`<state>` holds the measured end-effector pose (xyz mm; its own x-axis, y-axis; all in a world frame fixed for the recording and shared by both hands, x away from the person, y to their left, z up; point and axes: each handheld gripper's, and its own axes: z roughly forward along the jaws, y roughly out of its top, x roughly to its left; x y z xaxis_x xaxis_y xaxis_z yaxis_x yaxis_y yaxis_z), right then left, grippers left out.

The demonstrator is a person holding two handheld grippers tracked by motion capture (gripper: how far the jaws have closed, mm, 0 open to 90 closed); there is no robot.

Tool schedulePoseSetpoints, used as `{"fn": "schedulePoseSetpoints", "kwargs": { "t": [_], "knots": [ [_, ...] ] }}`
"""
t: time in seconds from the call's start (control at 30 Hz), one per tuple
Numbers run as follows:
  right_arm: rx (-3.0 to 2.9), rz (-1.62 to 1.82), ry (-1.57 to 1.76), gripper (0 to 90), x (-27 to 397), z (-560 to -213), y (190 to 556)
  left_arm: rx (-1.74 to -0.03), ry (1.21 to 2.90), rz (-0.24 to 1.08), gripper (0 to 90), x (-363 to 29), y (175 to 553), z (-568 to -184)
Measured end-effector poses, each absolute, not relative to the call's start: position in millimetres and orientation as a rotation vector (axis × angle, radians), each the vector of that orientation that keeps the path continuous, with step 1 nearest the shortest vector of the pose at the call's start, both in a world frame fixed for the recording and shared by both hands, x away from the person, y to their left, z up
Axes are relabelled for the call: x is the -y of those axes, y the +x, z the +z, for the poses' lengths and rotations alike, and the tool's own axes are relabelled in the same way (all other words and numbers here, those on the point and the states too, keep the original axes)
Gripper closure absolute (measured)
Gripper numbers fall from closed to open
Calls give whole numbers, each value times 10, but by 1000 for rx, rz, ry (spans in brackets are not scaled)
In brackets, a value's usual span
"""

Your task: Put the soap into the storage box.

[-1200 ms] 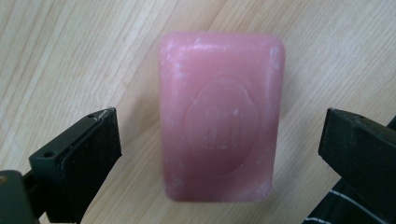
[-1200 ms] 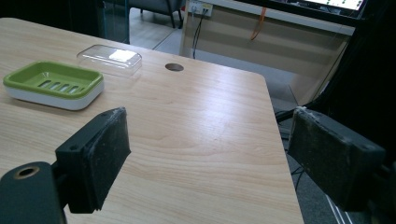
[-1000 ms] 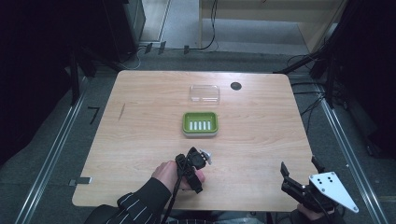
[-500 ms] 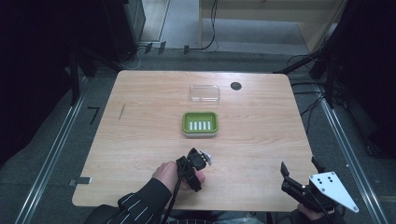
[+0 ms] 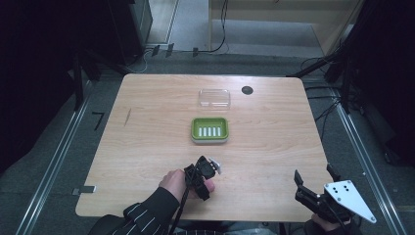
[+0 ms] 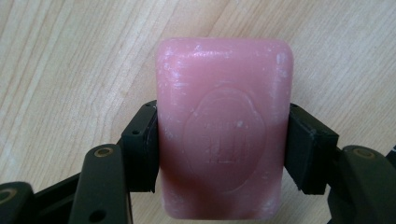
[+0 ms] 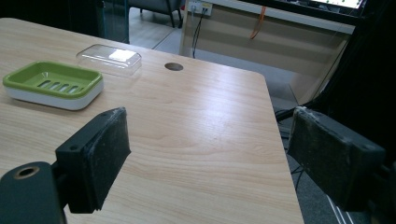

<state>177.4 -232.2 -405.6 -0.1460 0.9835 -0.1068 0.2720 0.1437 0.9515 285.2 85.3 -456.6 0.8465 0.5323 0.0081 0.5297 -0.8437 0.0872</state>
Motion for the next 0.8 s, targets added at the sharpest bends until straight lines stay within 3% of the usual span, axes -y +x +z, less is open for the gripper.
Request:
{"fn": "schedulePoseSetpoints", "kwargs": {
  "t": [0.8],
  "knots": [
    [-1579, 1054, 1248, 132, 2322, -4057, 1774, -745, 2985, 39, 385, -971, 2921, -4489]
  ]
}}
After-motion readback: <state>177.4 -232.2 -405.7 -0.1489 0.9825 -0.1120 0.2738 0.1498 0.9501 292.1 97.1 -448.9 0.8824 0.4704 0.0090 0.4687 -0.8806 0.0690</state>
